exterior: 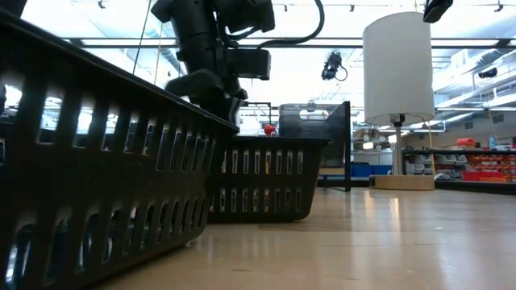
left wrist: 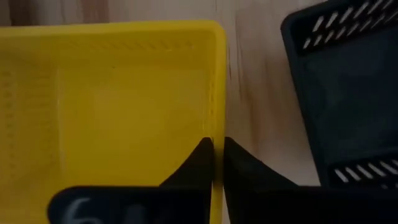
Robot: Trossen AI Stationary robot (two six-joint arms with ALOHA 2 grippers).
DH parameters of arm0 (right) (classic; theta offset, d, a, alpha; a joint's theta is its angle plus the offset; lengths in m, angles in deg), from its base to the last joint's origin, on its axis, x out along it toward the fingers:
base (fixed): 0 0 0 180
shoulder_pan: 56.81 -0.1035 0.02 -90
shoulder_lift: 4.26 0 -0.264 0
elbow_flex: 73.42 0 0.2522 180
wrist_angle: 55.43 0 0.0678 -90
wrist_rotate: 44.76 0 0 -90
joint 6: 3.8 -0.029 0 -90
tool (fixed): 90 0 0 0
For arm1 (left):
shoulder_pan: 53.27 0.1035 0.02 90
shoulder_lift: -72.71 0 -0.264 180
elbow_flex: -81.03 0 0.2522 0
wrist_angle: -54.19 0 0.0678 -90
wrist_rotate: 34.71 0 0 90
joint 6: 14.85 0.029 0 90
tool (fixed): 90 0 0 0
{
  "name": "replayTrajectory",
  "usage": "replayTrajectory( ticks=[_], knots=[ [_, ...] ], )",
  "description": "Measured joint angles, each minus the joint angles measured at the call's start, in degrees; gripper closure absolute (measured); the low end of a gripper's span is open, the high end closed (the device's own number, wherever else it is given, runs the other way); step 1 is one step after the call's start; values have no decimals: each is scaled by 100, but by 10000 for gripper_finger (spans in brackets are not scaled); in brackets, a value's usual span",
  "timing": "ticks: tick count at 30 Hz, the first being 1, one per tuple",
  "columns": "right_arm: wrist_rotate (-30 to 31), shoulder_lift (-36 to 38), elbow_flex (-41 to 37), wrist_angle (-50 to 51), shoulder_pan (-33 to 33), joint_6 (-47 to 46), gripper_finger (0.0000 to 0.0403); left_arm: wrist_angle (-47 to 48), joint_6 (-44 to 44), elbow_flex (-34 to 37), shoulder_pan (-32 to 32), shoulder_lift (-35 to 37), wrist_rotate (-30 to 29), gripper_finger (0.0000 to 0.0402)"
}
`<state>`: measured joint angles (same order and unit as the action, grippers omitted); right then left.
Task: Stack baskets on shelf by color
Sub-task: Put the stacked yellow bins on the shelf
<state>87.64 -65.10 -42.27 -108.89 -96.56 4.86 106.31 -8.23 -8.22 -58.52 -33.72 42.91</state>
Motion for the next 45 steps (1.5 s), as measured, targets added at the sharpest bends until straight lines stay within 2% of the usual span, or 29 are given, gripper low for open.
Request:
replayTrajectory(
  ticks=[10,18,28,36,43,45],
  knots=[
    [-20,0,0,-42,0,-6,363,548,-327,-209,-21,449,12,385],
    [-16,0,0,-40,0,-5,363,551,-319,-214,524,767,0,385],
    [-2,0,0,-42,0,2,363,210,270,-214,1094,718,185,385],
    [-5,0,0,-42,0,1,363,-130,766,-214,1785,688,191,385],
    [-5,0,0,-43,0,-8,363,-467,1139,-214,2386,455,786,384],
    [-5,1,0,-43,0,-23,363,-490,1233,-214,2417,350,802,378]
  ],
)
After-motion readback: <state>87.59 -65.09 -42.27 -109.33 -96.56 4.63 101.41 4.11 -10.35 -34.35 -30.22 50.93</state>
